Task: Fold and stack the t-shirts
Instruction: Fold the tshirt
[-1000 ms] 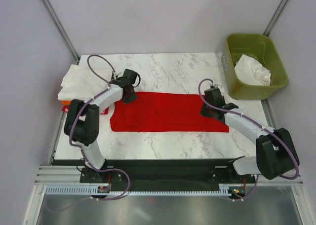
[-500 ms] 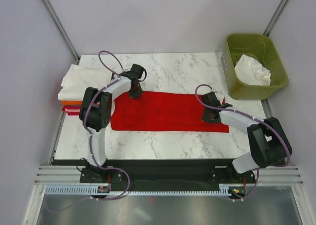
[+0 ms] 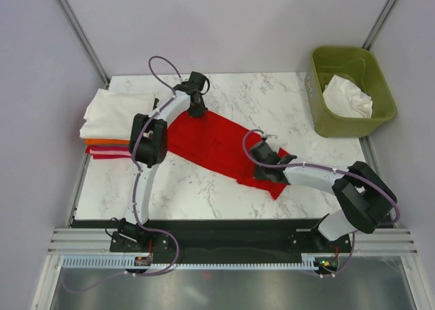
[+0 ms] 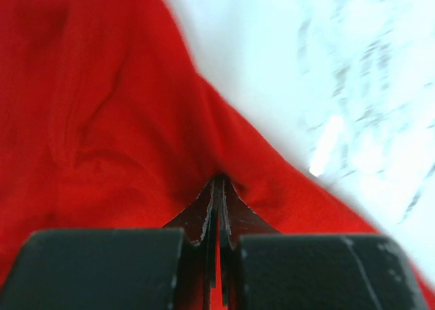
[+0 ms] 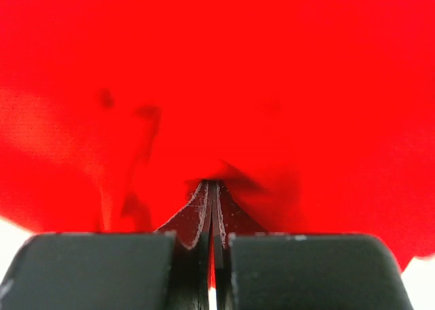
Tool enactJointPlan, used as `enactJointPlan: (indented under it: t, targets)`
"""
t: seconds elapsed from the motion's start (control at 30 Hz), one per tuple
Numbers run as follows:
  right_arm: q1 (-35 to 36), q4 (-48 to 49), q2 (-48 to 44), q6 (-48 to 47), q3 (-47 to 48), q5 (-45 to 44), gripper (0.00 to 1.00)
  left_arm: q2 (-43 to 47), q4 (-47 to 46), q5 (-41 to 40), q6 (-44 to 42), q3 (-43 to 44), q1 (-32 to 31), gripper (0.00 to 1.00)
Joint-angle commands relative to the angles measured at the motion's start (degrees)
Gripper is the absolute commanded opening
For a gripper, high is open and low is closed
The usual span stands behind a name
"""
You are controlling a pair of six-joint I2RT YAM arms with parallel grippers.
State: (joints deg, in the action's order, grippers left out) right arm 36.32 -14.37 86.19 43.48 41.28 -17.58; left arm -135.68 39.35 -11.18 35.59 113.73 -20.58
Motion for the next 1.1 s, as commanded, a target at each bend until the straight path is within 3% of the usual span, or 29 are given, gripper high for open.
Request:
enactJointPlan:
  t: [0.0,0.13,0.27,0.4,0.5,0.6,0.73,0.9,0.93,1.07]
  targets:
    - [11.4,-2.3,3.4,8.8,-2.5,7.6,0.00,-6.5,3.4,7.1,-3.8,7.8,-0.1,0.02]
    - [22.9,-0.6,12.0,11.6,7.1,9.8,0.00,-10.6,3.3,14.0,-2.4,15.4,-0.3,0.02]
    - [24.1,7.0,15.1,7.4,13.6,17.5,0.00,-13.7,2.4,19.1,-0.3,20.1,-1.7,0.02]
    - [22.8,9.5,10.0,1.8,18.2,17.5,0.01,-14.7,-0.7,24.5,0.4,21.5,-3.2,0.02]
    - [17.7,9.6,4.9,-1.2,18.5,17.5,0.12,-14.4,-3.2,29.0,0.1,21.1,-3.7,0.03]
    - [9.1,10.1,0.9,-3.2,17.2,19.7,0.22,-12.3,-4.1,31.5,-1.1,20.7,-3.4,0.10]
    - [-3.2,10.3,0.4,-5.4,17.0,21.3,0.34,-3.1,-8.3,30.7,-3.5,11.6,-2.8,0.27]
    - [-11.9,12.0,7.6,-6.2,21.7,24.2,0.41,9.3,-10.1,25.4,-6.3,2.6,-2.4,0.40]
    - [-14.1,12.6,9.2,-6.3,22.9,25.3,0.48,13.2,-11.0,24.5,-6.6,-0.7,-2.4,0.45]
    - [-17.8,13.1,20.0,-7.3,32.1,33.8,0.58,25.6,-15.1,25.1,-5.6,-13.2,-2.4,0.45]
